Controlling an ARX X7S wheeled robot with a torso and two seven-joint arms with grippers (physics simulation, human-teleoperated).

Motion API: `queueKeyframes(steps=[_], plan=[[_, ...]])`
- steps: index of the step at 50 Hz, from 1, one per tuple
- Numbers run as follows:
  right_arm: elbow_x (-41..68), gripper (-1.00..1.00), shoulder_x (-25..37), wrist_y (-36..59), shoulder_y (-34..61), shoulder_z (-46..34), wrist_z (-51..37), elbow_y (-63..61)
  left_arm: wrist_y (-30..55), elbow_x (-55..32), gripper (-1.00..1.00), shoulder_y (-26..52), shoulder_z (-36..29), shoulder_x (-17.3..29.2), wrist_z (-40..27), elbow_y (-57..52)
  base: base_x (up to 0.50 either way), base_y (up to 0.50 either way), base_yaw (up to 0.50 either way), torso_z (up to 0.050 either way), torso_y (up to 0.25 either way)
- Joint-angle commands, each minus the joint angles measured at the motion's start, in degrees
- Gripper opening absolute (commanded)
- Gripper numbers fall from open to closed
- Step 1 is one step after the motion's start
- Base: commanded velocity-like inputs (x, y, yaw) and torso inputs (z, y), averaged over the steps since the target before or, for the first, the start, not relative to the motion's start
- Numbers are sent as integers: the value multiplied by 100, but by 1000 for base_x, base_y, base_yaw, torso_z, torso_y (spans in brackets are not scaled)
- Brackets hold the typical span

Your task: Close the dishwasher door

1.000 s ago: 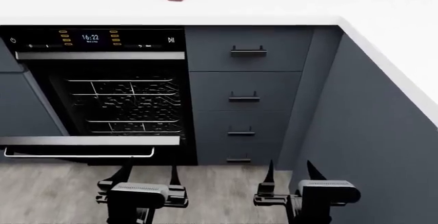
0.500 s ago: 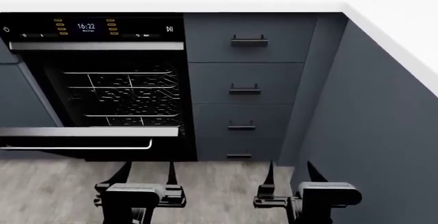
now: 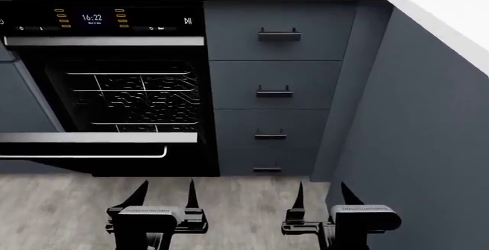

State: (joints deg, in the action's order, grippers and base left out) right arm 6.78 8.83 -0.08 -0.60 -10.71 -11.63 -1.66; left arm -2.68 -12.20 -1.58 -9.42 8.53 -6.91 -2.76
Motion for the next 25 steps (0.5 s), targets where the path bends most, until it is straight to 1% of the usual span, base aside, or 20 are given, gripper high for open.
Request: queueKeyframes(steps=[1,25], plan=[[-59,100,28,-67,-85,-158,-16,65,-23,-20,100,-62,-114,42,8,24,0,0,0,-50,0],[4,100,109,-46,-66,-255,-81,35,-42,-70,100,-38,-179,101,-123,83,0,0,0,-50,0]])
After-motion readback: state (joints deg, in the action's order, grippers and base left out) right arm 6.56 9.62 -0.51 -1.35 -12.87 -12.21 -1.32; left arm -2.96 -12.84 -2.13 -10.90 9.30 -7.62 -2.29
